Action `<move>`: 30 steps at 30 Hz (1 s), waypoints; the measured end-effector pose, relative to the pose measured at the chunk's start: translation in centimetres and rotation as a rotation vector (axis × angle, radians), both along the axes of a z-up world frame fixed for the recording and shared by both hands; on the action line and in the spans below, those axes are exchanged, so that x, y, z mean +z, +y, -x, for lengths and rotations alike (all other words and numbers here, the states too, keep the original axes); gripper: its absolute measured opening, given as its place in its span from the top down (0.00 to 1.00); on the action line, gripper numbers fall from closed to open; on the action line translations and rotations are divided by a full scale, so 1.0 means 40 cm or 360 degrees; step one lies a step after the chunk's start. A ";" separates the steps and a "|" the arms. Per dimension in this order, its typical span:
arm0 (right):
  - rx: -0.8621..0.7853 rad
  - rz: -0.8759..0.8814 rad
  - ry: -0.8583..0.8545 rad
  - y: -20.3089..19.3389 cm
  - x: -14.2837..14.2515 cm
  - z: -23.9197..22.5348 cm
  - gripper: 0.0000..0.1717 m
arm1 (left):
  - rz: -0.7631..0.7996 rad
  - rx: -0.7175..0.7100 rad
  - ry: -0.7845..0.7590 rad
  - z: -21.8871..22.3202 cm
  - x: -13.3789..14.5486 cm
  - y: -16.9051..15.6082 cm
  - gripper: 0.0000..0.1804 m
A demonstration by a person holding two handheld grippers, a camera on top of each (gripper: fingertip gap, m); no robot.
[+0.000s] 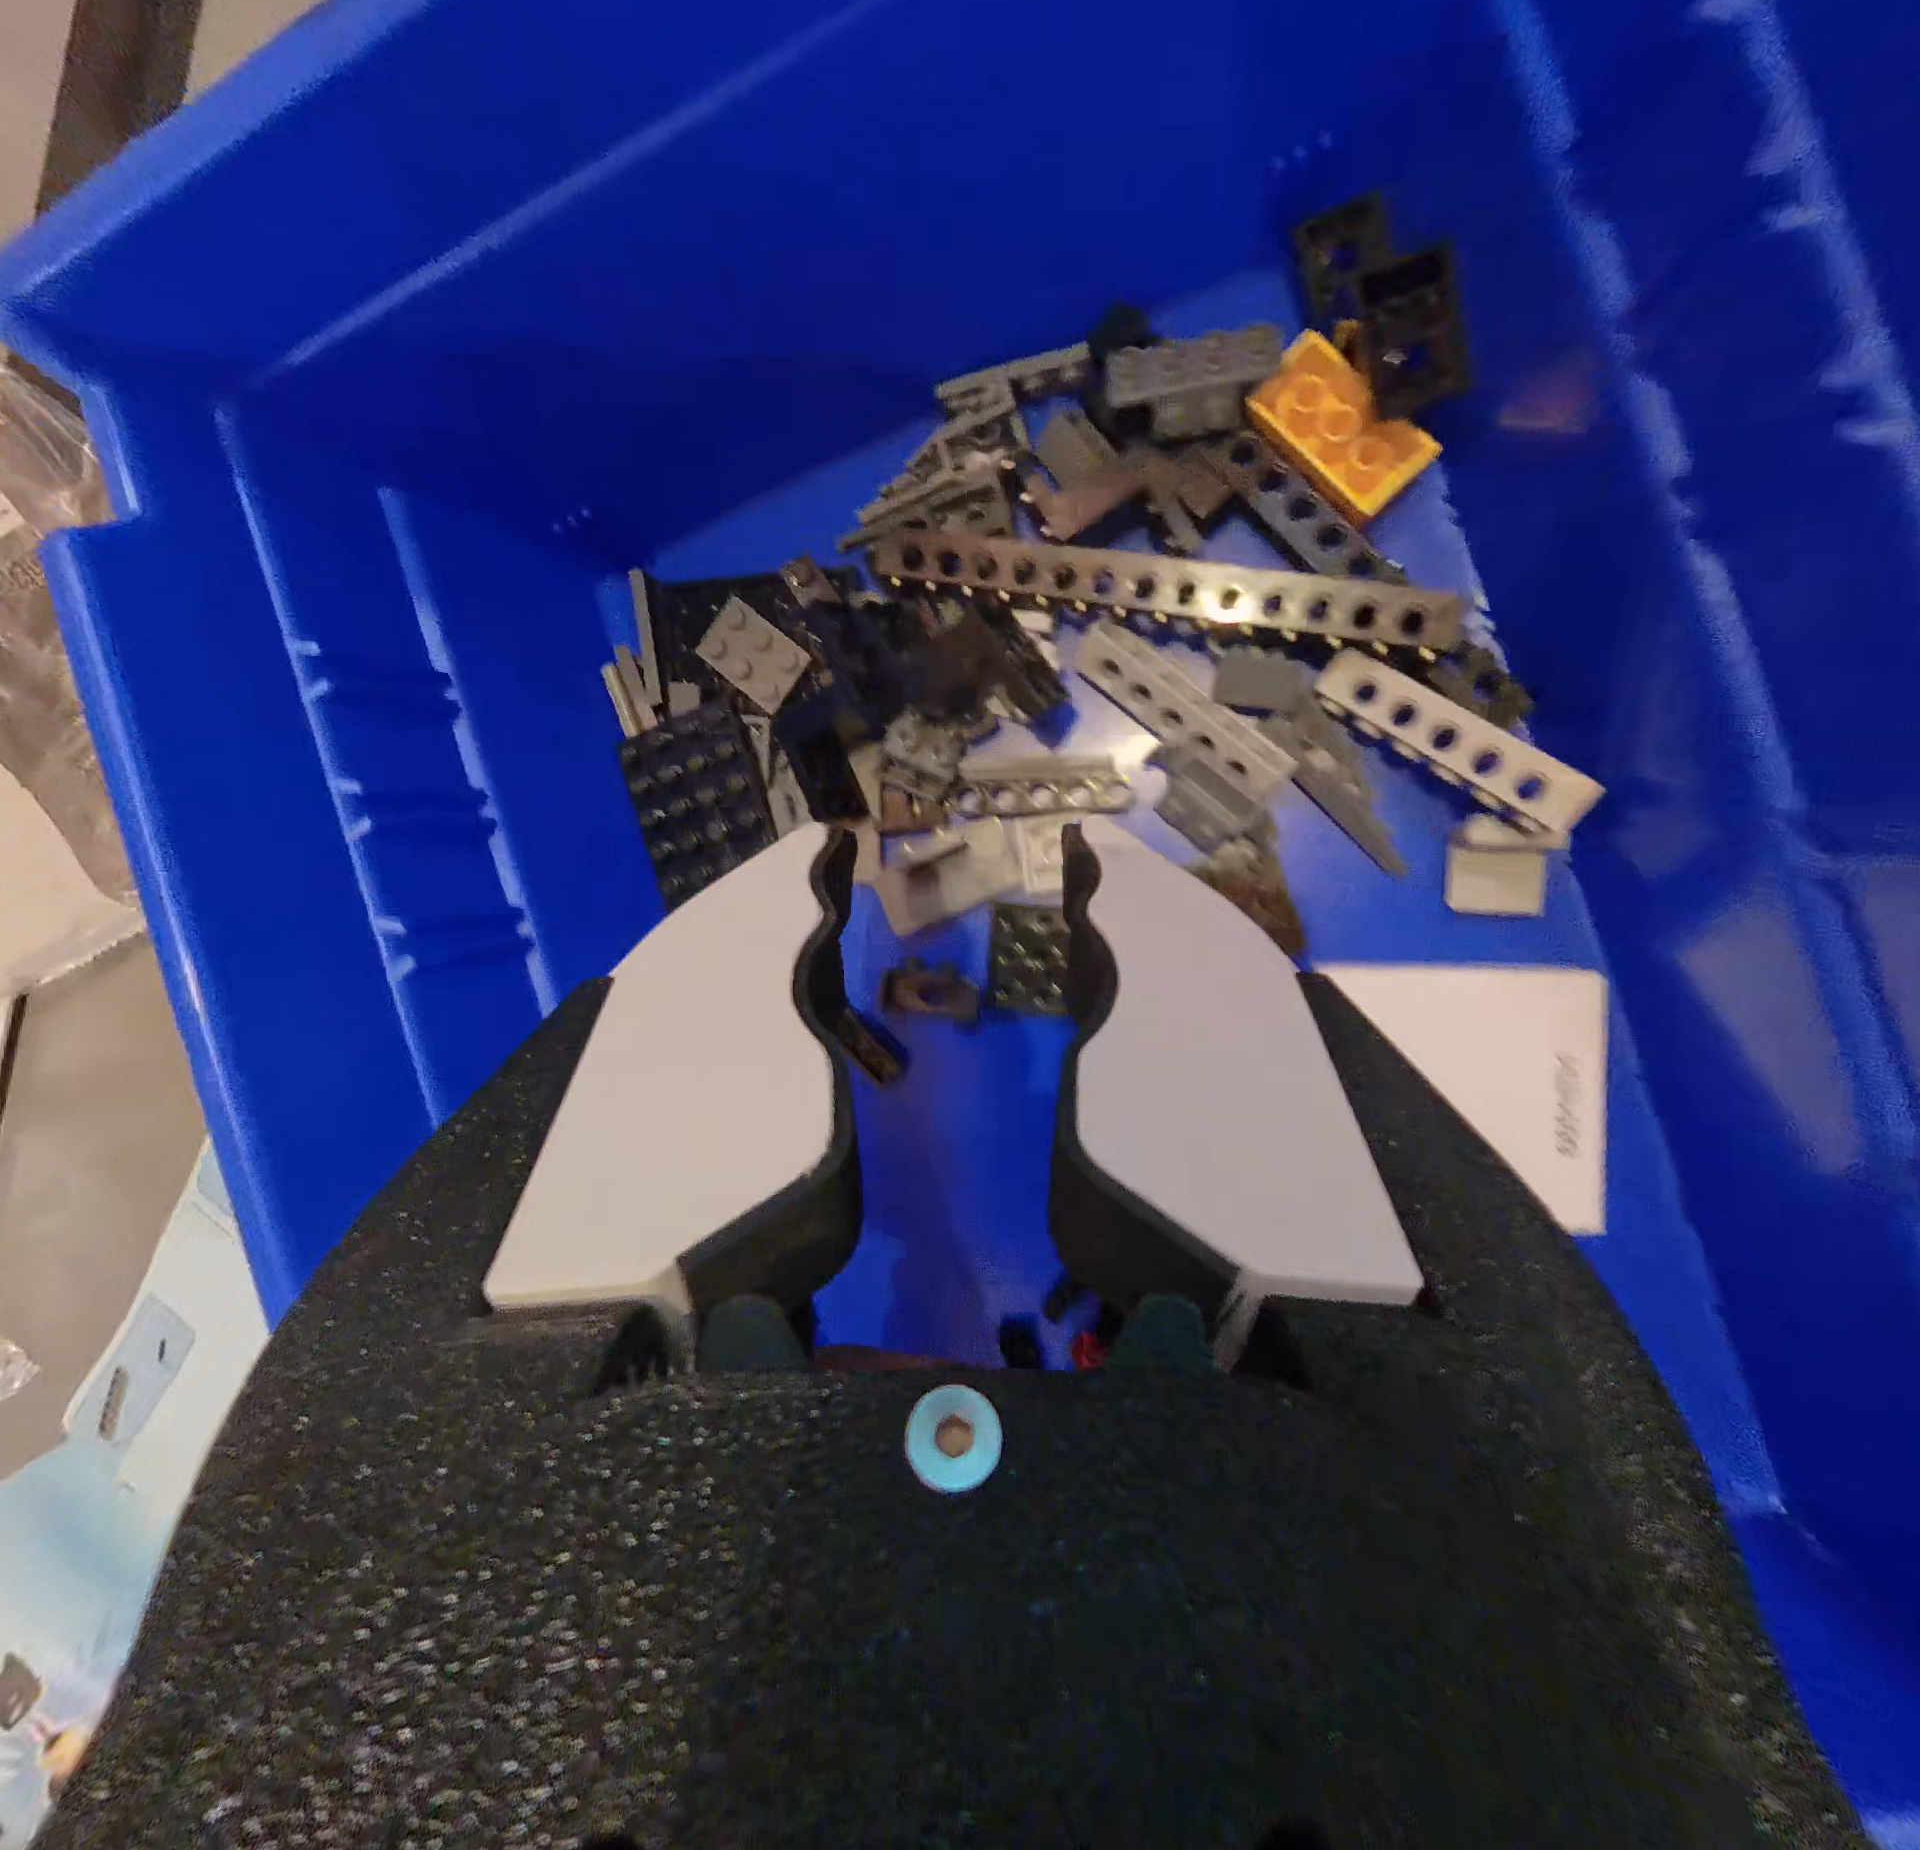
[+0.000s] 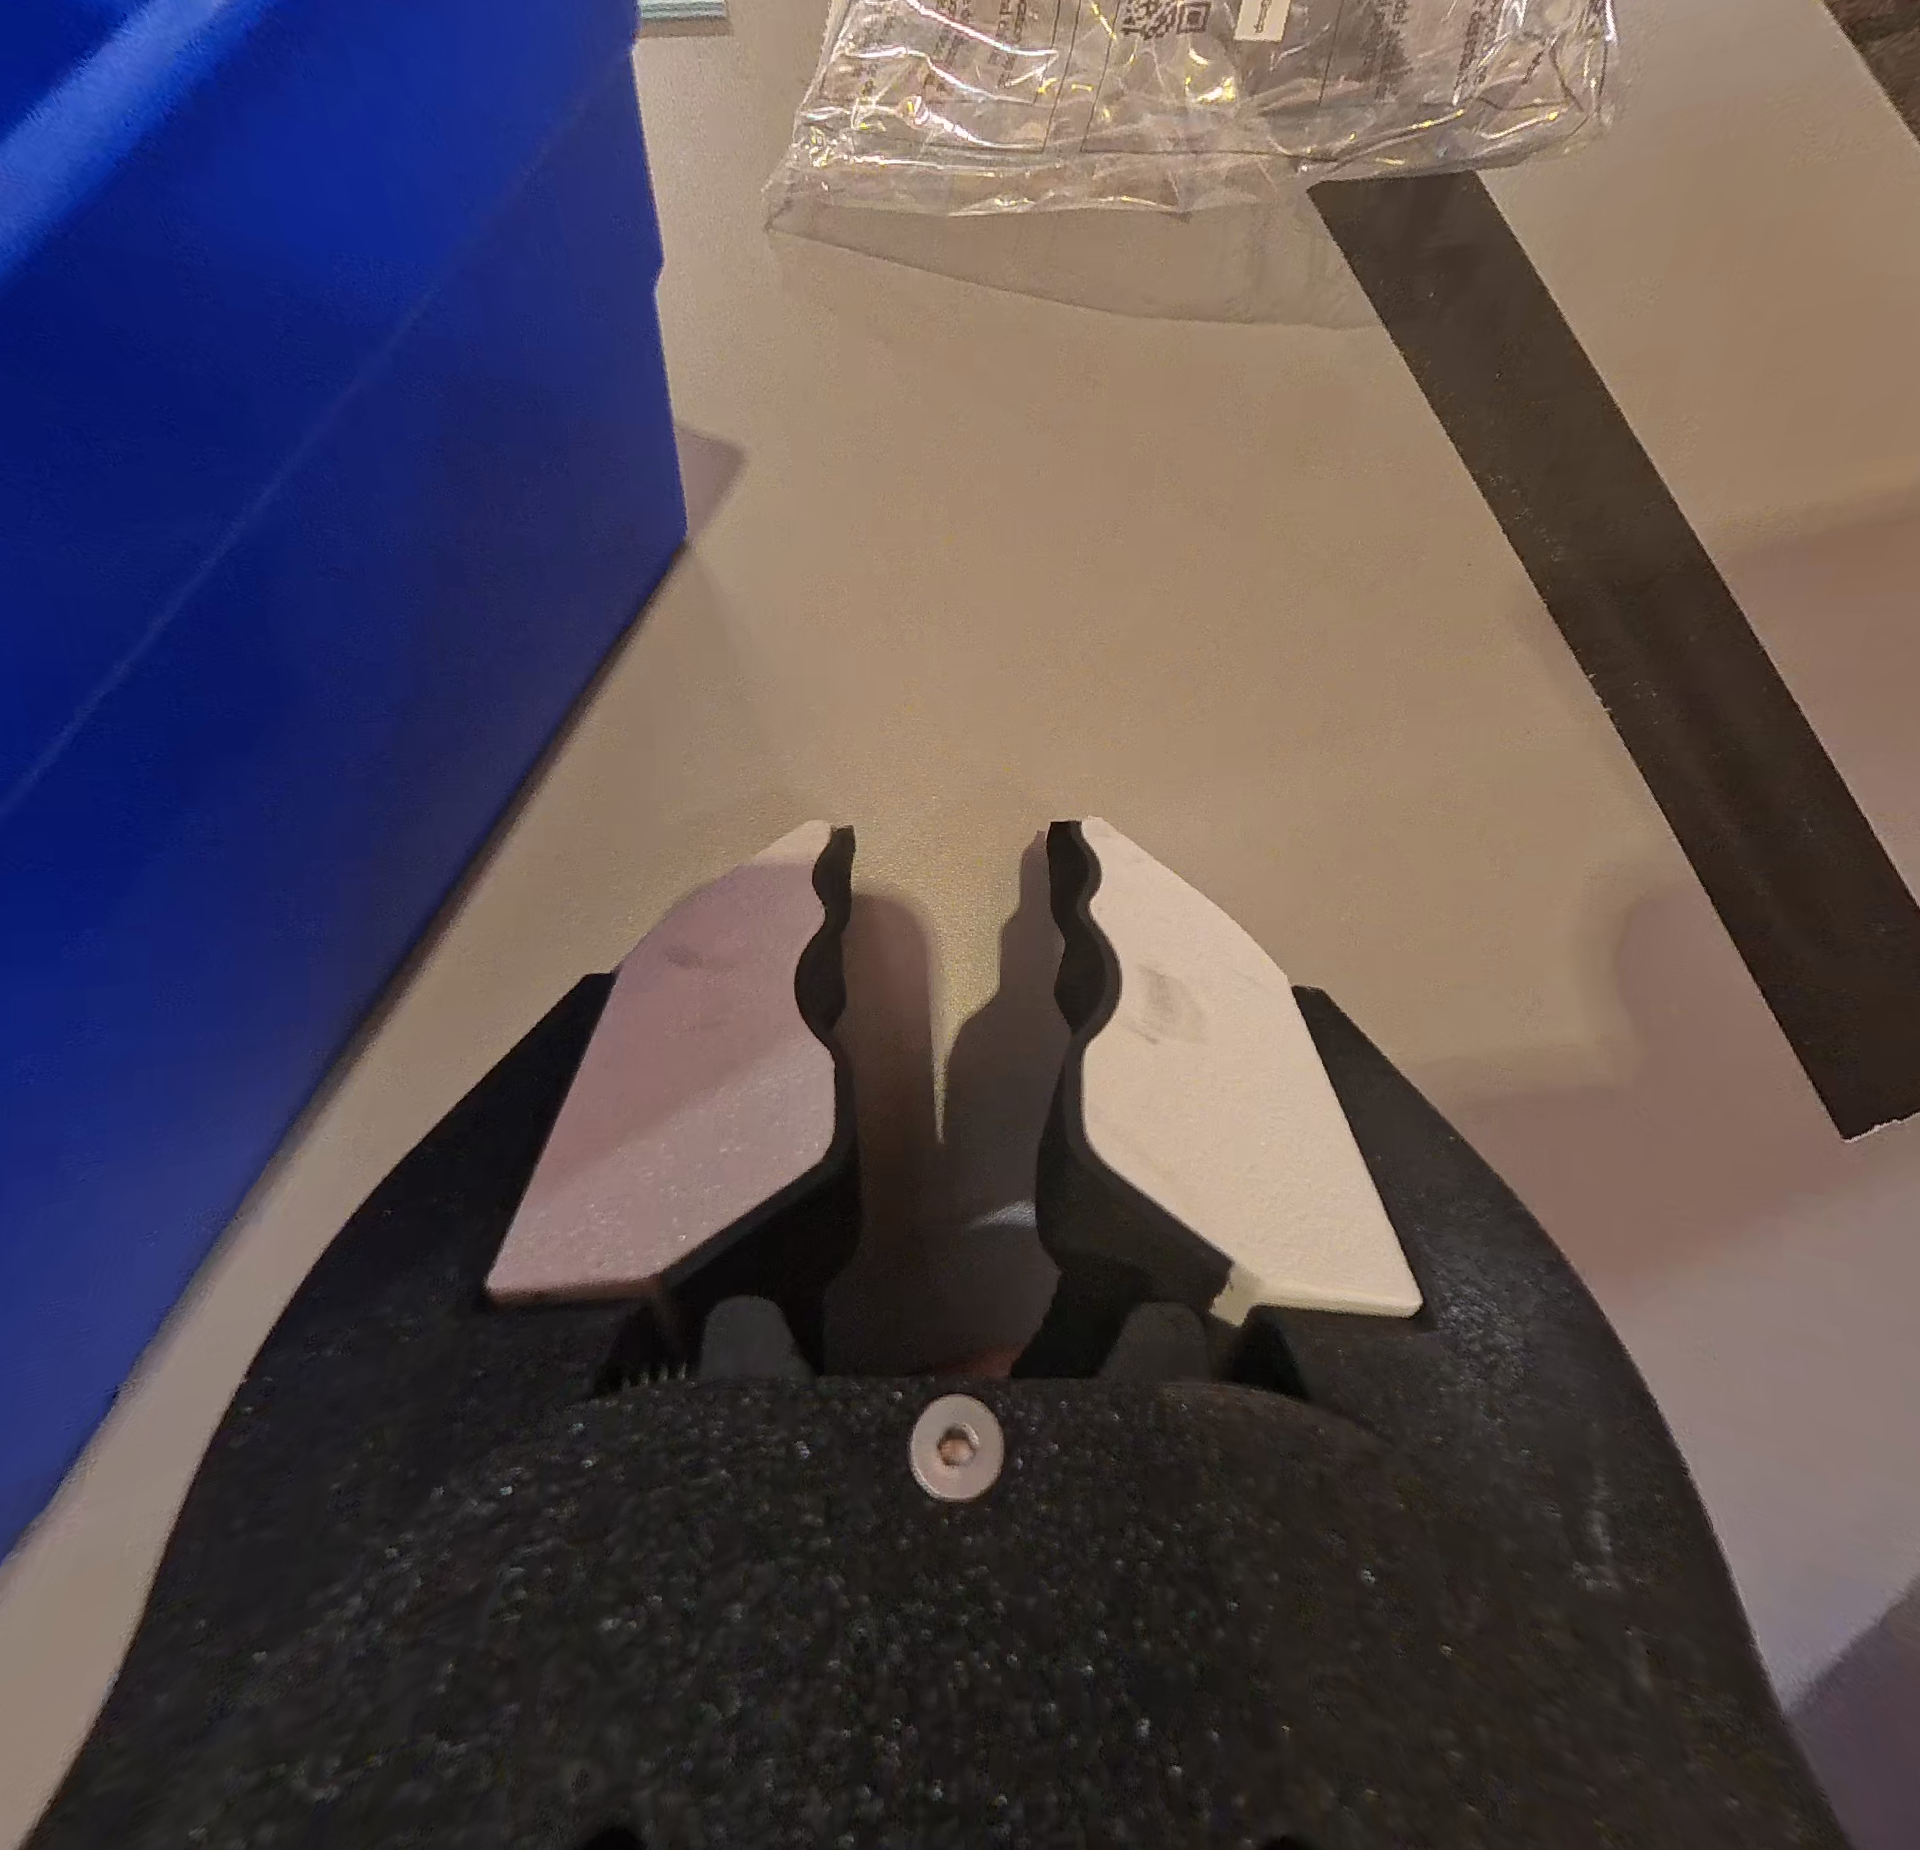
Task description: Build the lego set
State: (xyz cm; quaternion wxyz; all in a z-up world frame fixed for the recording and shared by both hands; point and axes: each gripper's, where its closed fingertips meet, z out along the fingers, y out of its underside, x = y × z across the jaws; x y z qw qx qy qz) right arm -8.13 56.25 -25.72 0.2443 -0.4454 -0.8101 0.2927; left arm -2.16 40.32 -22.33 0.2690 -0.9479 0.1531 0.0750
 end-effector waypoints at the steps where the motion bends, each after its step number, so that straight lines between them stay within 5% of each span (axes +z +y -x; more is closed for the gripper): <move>1: 0.0000 0.0000 0.0000 0.000 0.000 0.000 0.78 | 0.0008 0.0023 0.0006 0.013 -0.008 0.017 0.78; 7: 0.0002 0.0007 -0.0006 0.000 -0.001 0.000 0.78 | 0.0186 -0.0030 0.0125 0.047 -0.053 0.031 0.78; 21: 0.0003 0.0003 -0.0002 -0.001 -0.001 0.000 0.78 | 0.0017 -0.0064 -0.0118 -0.001 -0.036 0.095 0.85; 30: 0.0003 0.0004 -0.0003 -0.001 -0.001 0.000 0.79 | 0.0108 0.0119 0.0285 0.110 -0.024 0.032 0.85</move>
